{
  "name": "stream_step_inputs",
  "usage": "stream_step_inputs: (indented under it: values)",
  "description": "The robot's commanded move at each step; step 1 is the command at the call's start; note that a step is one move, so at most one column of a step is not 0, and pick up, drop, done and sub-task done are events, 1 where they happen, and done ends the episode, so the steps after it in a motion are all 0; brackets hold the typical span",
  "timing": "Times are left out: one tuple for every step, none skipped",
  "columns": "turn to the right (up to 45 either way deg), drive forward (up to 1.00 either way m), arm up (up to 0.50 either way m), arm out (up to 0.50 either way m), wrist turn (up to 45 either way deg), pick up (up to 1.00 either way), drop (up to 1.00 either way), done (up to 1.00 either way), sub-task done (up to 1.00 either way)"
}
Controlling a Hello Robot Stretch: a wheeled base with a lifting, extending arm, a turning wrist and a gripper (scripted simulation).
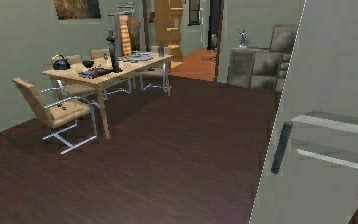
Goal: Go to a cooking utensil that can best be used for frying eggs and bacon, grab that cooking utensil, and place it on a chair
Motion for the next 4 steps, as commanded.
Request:
stream_step_inputs:
  values:
    - [0.0, 0.00, 0.00, 0.00, 45.0, 0.00, 0.00, 0.00, 0.00]
    - [0.0, 0.00, 0.00, 0.00, 9.0, 0.00, 0.00, 0.00, 0.00]
    - [0.0, 0.00, -0.12, 0.00, 0.0, 0.00, 0.00, 0.00, 0.00]
    - [0.0, 0.00, 0.00, 0.00, 0.0, 1.00, 0.00, 0.00, 0.00]
